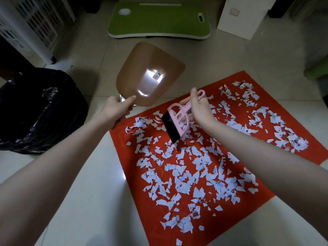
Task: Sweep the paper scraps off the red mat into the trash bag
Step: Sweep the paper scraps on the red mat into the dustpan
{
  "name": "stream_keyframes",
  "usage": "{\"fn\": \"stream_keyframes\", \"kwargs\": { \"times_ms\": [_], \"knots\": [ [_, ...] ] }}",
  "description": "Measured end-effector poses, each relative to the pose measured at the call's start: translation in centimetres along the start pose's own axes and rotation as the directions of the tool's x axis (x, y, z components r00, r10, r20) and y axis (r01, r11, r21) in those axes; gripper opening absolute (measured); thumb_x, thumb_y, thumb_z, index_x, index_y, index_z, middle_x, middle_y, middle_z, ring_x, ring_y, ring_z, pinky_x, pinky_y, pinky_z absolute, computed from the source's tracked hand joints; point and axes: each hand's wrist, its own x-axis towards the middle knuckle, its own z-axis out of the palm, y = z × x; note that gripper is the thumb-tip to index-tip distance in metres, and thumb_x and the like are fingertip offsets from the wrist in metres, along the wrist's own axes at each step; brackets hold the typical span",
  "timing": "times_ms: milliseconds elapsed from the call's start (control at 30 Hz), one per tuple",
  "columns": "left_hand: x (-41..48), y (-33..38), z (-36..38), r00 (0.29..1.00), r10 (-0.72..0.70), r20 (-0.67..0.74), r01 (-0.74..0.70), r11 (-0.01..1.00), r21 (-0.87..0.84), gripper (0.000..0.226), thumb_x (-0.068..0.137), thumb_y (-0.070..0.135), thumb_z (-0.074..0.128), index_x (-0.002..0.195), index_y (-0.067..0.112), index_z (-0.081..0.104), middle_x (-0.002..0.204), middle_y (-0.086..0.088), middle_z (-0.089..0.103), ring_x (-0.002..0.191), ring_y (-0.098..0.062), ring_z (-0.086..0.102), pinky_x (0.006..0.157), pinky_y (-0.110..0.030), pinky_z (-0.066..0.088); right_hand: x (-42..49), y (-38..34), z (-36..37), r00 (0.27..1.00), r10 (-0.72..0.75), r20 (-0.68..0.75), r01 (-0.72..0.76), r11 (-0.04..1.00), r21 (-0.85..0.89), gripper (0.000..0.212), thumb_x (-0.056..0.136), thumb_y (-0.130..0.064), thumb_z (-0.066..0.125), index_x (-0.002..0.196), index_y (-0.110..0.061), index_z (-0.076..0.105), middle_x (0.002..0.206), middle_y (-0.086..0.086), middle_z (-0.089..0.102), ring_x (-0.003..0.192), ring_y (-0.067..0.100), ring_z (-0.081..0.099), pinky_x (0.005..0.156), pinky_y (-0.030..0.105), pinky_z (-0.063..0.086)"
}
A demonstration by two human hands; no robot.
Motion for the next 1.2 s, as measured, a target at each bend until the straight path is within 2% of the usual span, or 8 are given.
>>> {"fn": "stream_keyframes", "kwargs": {
  "times_ms": [167,300,400,533,700,933,1067,1200],
  "knots": [
    [0.2,-1.4,-1.2,0.993,-0.095,-0.068,0.097,0.995,0.033,0.032,0.094,0.03,0.049,0.066,0.013,0.051,0.057,-0.001,0.044,0.044,-0.014,0.033,0.035,-0.012,0.024,-1.2,0.2,3.9,0.942,0.179,0.284,-0.236,0.954,0.183,0.023,0.092,-0.016,0.061,0.103,0.005,0.061,0.088,0.017,0.068,0.059,0.014,0.07,0.047,0.02,0.054],
    [0.4,-2.4,-2.0,0.979,-0.163,-0.126,0.161,0.987,-0.026,0.029,0.092,0.027,0.046,0.067,0.013,0.051,0.057,0.0,0.044,0.044,-0.013,0.033,0.036,-0.013,0.023,-0.7,0.3,7.6,0.957,0.159,0.241,-0.194,0.972,0.131,0.004,0.088,-0.007,0.064,0.091,-0.004,0.065,0.086,0.017,0.07,0.075,0.027,0.073,0.056,0.028,0.059],
    [0.7,-3.1,-2.8,0.964,-0.213,-0.162,0.195,0.974,-0.117,0.026,0.088,0.027,0.046,0.065,0.014,0.05,0.056,0.001,0.043,0.044,-0.014,0.032,0.048,-0.019,0.022,-0.3,0.7,10.5,0.993,0.065,0.094,-0.065,0.998,-0.007,0.013,0.082,-0.02,0.069,0.079,-0.007,0.069,0.078,0.011,0.072,0.073,0.026,0.072,0.068,0.045,0.06],
    [1.3,-3.6,-3.4,0.966,-0.194,-0.172,0.16,0.968,-0.196,0.029,0.091,0.03,0.048,0.067,0.014,0.052,0.059,0.001,0.045,0.044,-0.013,0.034,0.046,-0.021,0.024,-0.9,0.2,13.7,0.999,0.001,0.038,0.001,0.998,-0.057,0.022,0.083,-0.023,0.07,0.081,-0.001,0.072,0.078,0.01,0.073,0.073,0.021,0.07,0.066,0.036,0.056],
    [1.5,-3.6,-3.2,0.978,-0.138,-0.155,0.102,0.97,-0.22,0.032,0.097,0.036,0.05,0.077,0.012,0.056,0.067,-0.003,0.051,0.051,-0.014,0.043,0.048,-0.024,0.036,-2.5,1.0,16.2,0.984,-0.125,0.124,0.144,0.977,-0.156,0.028,0.083,-0.02,0.068,0.069,0.004,0.063,0.065,0.011,0.068,0.061,0.023,0.066,0.055,0.035,0.053],
    [1.0,-3.0,-2.6,0.989,-0.088,-0.118,0.068,0.984,-0.163,0.032,0.098,0.036,0.05,0.094,0.005,0.058,0.067,-0.004,0.053,0.05,-0.014,0.044,0.046,-0.022,0.038,-2.7,1.2,11.0,0.97,-0.203,0.135,0.237,0.917,-0.32,0.024,0.091,-0.026,0.06,0.076,-0.007,0.064,0.061,0.011,0.066,0.053,0.022,0.063,0.047,0.032,0.05],
    [1.0,-3.0,-2.6,0.992,-0.05,-0.115,0.036,0.992,-0.122,0.035,0.098,0.037,0.05,0.102,0.003,0.059,0.068,-0.004,0.053,0.051,-0.013,0.046,0.047,-0.022,0.039,-3.7,0.3,8.0,0.969,-0.241,0.054,0.247,0.937,-0.248,0.011,0.085,-0.012,0.063,0.073,-0.013,0.063,0.065,0.009,0.067,0.058,0.021,0.064,0.052,0.031,0.051],
    [0.8,-2.8,-2.5,0.992,-0.054,-0.111,0.041,0.992,-0.119,0.034,0.098,0.036,0.049,0.101,0.003,0.058,0.067,-0.004,0.053,0.049,-0.013,0.045,0.042,-0.02,0.038,-4.1,-0.3,10.0,0.97,-0.214,0.115,0.234,0.95,-0.207,0.013,0.087,-0.012,0.064,0.078,-0.003,0.066,0.067,0.006,0.066,0.06,0.019,0.066,0.052,0.029,0.052]
  ]
}}
